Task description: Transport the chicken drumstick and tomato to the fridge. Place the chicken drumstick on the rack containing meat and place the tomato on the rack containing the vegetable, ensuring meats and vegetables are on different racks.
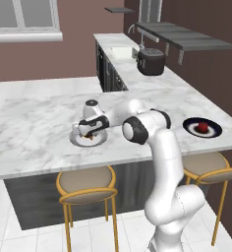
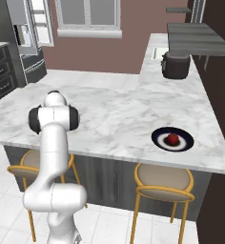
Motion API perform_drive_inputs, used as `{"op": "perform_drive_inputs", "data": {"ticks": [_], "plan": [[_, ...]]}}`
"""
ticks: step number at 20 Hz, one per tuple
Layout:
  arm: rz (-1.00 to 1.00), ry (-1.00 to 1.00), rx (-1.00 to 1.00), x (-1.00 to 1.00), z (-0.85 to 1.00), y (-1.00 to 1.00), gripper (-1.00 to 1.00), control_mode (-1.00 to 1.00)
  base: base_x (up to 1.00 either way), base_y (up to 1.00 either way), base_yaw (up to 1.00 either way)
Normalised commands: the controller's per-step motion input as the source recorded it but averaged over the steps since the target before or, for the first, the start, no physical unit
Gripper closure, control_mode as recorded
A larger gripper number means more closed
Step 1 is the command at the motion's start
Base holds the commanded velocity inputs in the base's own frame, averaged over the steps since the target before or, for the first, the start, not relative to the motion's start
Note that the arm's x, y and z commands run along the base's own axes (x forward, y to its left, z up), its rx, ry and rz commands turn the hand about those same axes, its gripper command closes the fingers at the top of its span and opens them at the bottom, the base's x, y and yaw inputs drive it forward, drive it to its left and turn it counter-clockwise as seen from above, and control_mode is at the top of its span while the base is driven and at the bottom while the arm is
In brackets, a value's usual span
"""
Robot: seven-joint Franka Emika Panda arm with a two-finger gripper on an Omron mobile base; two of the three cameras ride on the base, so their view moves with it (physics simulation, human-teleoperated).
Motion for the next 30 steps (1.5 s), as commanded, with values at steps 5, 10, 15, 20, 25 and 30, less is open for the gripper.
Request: {"op": "perform_drive_inputs", "data": {"ticks": [5, 10, 15, 20, 25, 30], "plan": [[0.00, 0.00, 0.00, 0.16, -0.28, 0.19, 1.00, -1.00, 0.00, 0.00, 0.00], [0.00, 0.01, 0.00, 0.04, -0.22, 0.08, 1.00, -1.00, 0.00, 0.00, 0.00], [0.00, 0.04, 0.01, -0.34, -0.01, -0.01, 1.00, -1.00, 0.00, 0.00, 0.00], [0.00, -0.03, 0.02, -0.99, 0.61, -0.36, 1.00, -1.00, 0.00, 0.00, 0.00], [0.01, 0.00, 0.07, -1.00, 0.48, -0.82, 1.00, -1.00, 0.00, 0.00, 0.00], [0.03, 0.00, 0.09, -1.00, 0.68, -0.92, 1.00, -1.00, 0.00, 0.00, 0.00]]}}
